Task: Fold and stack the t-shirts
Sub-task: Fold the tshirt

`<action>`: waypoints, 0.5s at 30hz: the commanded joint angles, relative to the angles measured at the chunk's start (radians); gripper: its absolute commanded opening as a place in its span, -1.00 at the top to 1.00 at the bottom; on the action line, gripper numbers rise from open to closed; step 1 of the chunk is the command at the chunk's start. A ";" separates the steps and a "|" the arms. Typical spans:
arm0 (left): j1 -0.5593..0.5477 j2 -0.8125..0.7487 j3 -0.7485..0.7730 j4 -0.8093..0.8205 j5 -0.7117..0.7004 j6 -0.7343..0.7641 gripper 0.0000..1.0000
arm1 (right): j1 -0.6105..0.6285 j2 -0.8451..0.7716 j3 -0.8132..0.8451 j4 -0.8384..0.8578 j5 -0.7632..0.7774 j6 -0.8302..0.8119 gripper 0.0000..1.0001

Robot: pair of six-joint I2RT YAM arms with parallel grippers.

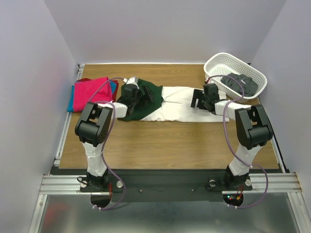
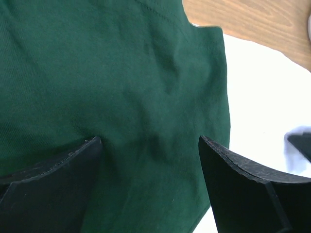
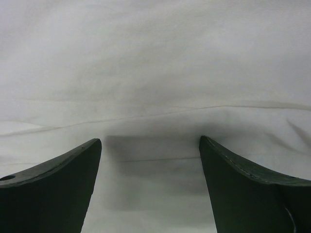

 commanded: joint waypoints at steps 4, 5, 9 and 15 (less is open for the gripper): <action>0.019 0.077 0.160 -0.113 0.043 0.074 -0.86 | 0.029 -0.059 -0.155 -0.112 -0.144 0.097 -0.75; 0.019 0.080 0.172 -0.125 0.037 0.077 -0.87 | 0.033 -0.076 -0.176 -0.114 -0.152 0.106 -0.75; 0.022 0.120 0.265 -0.171 0.035 0.094 -0.86 | 0.064 -0.146 -0.209 -0.138 -0.178 0.117 -0.75; 0.024 0.183 0.387 -0.231 0.034 0.113 -0.86 | 0.134 -0.202 -0.271 -0.157 -0.244 0.146 -0.71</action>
